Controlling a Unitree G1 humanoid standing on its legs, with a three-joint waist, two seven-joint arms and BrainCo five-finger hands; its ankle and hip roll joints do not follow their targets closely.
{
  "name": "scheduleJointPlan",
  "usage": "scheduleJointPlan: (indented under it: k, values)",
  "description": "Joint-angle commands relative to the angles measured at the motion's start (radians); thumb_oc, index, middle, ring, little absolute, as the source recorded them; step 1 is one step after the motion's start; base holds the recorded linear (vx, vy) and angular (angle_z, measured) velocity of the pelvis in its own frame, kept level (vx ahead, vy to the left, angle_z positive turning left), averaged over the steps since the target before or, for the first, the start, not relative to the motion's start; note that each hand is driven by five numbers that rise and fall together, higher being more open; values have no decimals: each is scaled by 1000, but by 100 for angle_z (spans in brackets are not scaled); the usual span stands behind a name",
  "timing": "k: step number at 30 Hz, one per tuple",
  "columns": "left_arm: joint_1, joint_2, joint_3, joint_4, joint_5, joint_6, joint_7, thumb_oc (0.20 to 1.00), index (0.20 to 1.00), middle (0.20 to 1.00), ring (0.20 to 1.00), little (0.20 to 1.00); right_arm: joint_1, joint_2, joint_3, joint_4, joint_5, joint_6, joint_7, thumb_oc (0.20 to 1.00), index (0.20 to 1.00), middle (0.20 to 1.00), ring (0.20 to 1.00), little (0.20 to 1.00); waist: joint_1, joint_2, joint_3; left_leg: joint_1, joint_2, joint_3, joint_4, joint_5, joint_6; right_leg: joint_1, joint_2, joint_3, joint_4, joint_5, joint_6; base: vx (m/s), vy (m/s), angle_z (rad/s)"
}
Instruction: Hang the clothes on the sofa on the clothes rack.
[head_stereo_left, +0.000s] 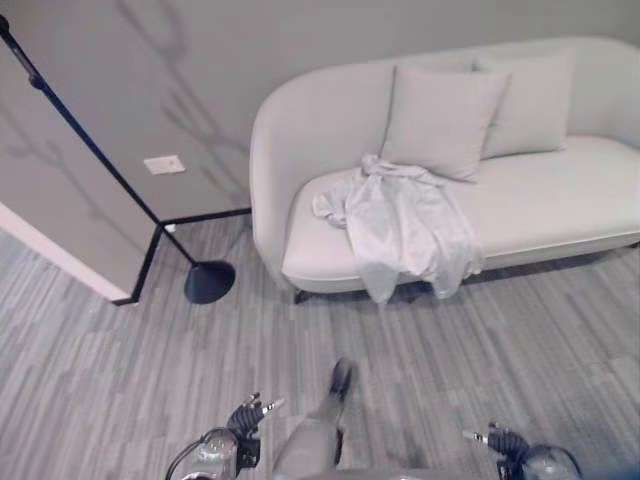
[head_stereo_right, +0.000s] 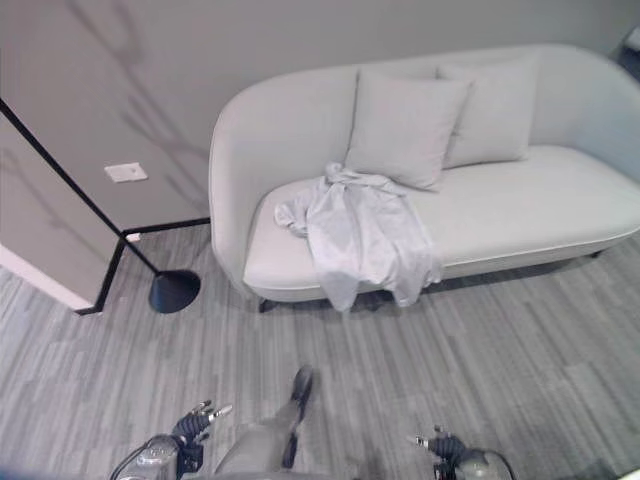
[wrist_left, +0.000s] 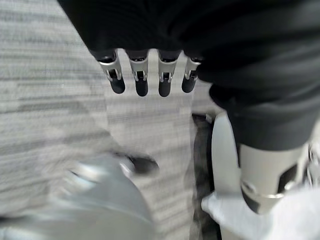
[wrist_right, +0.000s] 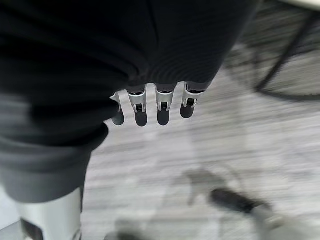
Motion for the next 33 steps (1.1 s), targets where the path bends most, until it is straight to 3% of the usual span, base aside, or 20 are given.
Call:
scheduleJointPlan:
  k: [1, 2, 4, 5, 7, 8, 11, 13, 16, 17, 18, 19, 20, 21, 22, 24, 25, 27, 29, 33]
  values:
    - [-71, -12, -20, 41, 15, -14, -3, 1000, 1000, 1000, 1000, 1000, 15, 0, -23, -6, -9, -12, -10, 1000, 1000, 1000, 1000, 1000, 26, -50, 10, 13, -11, 53, -108, 251, 18, -144, 30, -43, 6, 118, 59, 185, 34, -10]
    - [-57, -10, -5, 54, 22, -11, -3, 1000, 1000, 1000, 1000, 1000, 17, 5, -17, -8, -18, -9, -8, 1000, 1000, 1000, 1000, 1000, 39, -42, 4, 14, -15, 69, -108, 282, 16, -116, 38, -29, 6, 98, 55, 289, 63, -4]
    - [-36, -5, 16, 67, 23, -7, -7, 1000, 1000, 1000, 1000, 1000, 20, 9, -11, -14, -30, -4, -1, 1000, 1000, 1000, 1000, 1000, 60, -40, -6, 41, -19, 65, -86, 296, 31, -86, 41, -8, 6, 84, 53, 370, 103, -47]
    - [-25, -6, 30, 87, 29, -4, -8, 1000, 1000, 1000, 1000, 1000, 26, 13, -7, -9, -46, -2, 4, 1000, 1000, 1000, 1000, 1000, 78, -42, -26, 69, -29, 2, -90, 299, 42, -64, 42, 20, 6, 61, 47, 338, 102, -93]
    - [-27, -2, 36, 99, 28, -1, -12, 1000, 1000, 1000, 1000, 1000, 29, 16, -9, -4, -52, 0, 6, 1000, 1000, 1000, 1000, 1000, 82, -51, -36, 87, -33, -6, -98, 292, 45, -56, 35, 20, 6, 53, 49, 331, 81, -71]
    - [-17, 5, 47, 117, 47, 0, -15, 1000, 1000, 1000, 1000, 1000, 56, 39, -13, 5, -64, 3, 16, 1000, 1000, 1000, 1000, 1000, 90, -91, -77, 127, -57, -12, -103, 267, 66, -24, 1, 19, 6, 50, 68, 329, 74, -11]
    - [-20, 11, 52, 108, 46, 1, -20, 1000, 1000, 1000, 1000, 1000, 73, 45, -17, 17, -73, 4, 20, 1000, 1000, 1000, 1000, 1000, 91, -118, -98, 157, -82, -5, -108, 240, 91, -17, -33, 6, 38, 61, 88, 303, 111, 9]
    - [-25, 15, 44, 102, 49, 6, -24, 1000, 1000, 1000, 1000, 1000, 79, 44, -27, 27, -76, 8, 22, 1000, 1000, 1000, 1000, 1000, 87, -131, -105, 189, -96, -8, -108, 212, 115, -76, -55, -3, 205, 89, 119, 202, 139, 23]
    - [-49, 13, 27, 87, 46, 6, -21, 1000, 1000, 1000, 1000, 1000, 72, 34, -39, 26, -74, 11, 27, 1000, 1000, 1000, 1000, 1000, 47, -121, -71, 266, -103, -32, -108, 160, 157, -244, -90, -10, 538, 261, 204, 120, 132, 10]
    - [-70, 15, -3, 75, 52, 7, -20, 1000, 1000, 1000, 1000, 1000, 72, 31, -39, 21, -74, 13, 25, 1000, 1000, 1000, 1000, 1000, 15, -90, -47, 307, -77, -58, -108, 141, 172, -339, -92, -34, 707, 300, 187, 119, 97, 37]
    - [-70, 15, -3, 75, 52, 7, -20, 1000, 1000, 1000, 1000, 1000, 72, 31, -39, 21, -74, 13, 25, 1000, 1000, 1000, 1000, 1000, 15, -90, -47, 307, -77, -58, -108, 141, 172, -339, -92, -34, 707, 300, 187, 250, 59, 51]
    - [-87, 9, -24, 58, 53, 9, -23, 1000, 1000, 1000, 1000, 1000, 75, 30, -37, 16, -75, 15, 21, 1000, 1000, 1000, 1000, 1000, -4, -76, -48, 336, -64, -79, -108, 109, 173, -398, -152, -75, 683, 257, 161, 155, -2, 55]
    - [-87, 9, -24, 58, 53, 9, -22, 1000, 1000, 1000, 1000, 1000, 75, 30, -37, 16, -75, 16, 21, 1000, 1000, 1000, 1000, 1000, -7, -79, -45, 339, -67, -82, -108, 108, 173, -394, -155, -78, 687, 251, 161, 237, -29, 32]
    - [-96, 9, -34, 49, 51, 6, -20, 1000, 1000, 1000, 1000, 1000, 77, 27, -38, 11, -73, 16, 20, 1000, 1000, 1000, 1000, 1000, -13, -77, -46, 347, -63, -91, -108, 94, 168, -408, -180, -90, 617, 244, 151, 280, -121, 20]
    - [-107, 10, -48, 34, 40, 0, -18, 1000, 1000, 1000, 1000, 1000, 74, 18, -40, 0, -65, 17, 19, 1000, 1000, 1000, 1000, 1000, -37, -76, -42, 375, -60, -109, -108, 57, 154, -441, -202, -104, 427, 223, 134, 285, -121, 9]
    - [-106, 10, -47, 34, 40, 0, -18, 1000, 1000, 1000, 1000, 1000, 75, 18, -39, -1, -65, 18, 19, 1000, 1000, 1000, 1000, 1000, -40, -72, -36, 385, -56, -112, -108, 53, 153, -425, -198, -110, 419, 223, 133, 245, -122, 10]
    - [-111, 14, -52, 33, 37, -11, -11, 1000, 1000, 1000, 1000, 1000, 63, 9, -34, -13, -61, 14, 19, 1000, 1000, 1000, 1000, 1000, -68, -93, -28, 424, -64, -140, -108, 6, 138, -448, -177, -76, 163, 270, 146, 403, -195, 5]
    - [-118, 13, -51, 37, 42, -19, -6, 1000, 1000, 1000, 1000, 1000, 56, 5, -34, -12, -64, 13, 13, 1000, 1000, 1000, 1000, 1000, -89, -98, -21, 460, -57, -164, -108, -34, 126, -498, -163, -52, 16, 340, 177, 438, -199, -2]
    - [-117, 5, -44, 48, 51, -22, -5, 1000, 1000, 1000, 1000, 1000, 58, 1, -42, -10, -67, 13, 13, 1000, 1000, 1000, 1000, 1000, -111, -98, -17, 492, -39, -170, -108, -59, 115, -558, -154, -59, 6, 359, 196, 324, -158, 6]
    - [-112, -4, -37, 60, 51, -21, -6, 1000, 1000, 1000, 1000, 1000, 82, -13, -62, -5, -52, 9, 14, 1000, 1000, 1000, 1000, 1000, -137, -110, -37, 514, -6, -208, -108, -91, 97, -514, -140, -37, 6, 384, 169, 347, -232, 72]
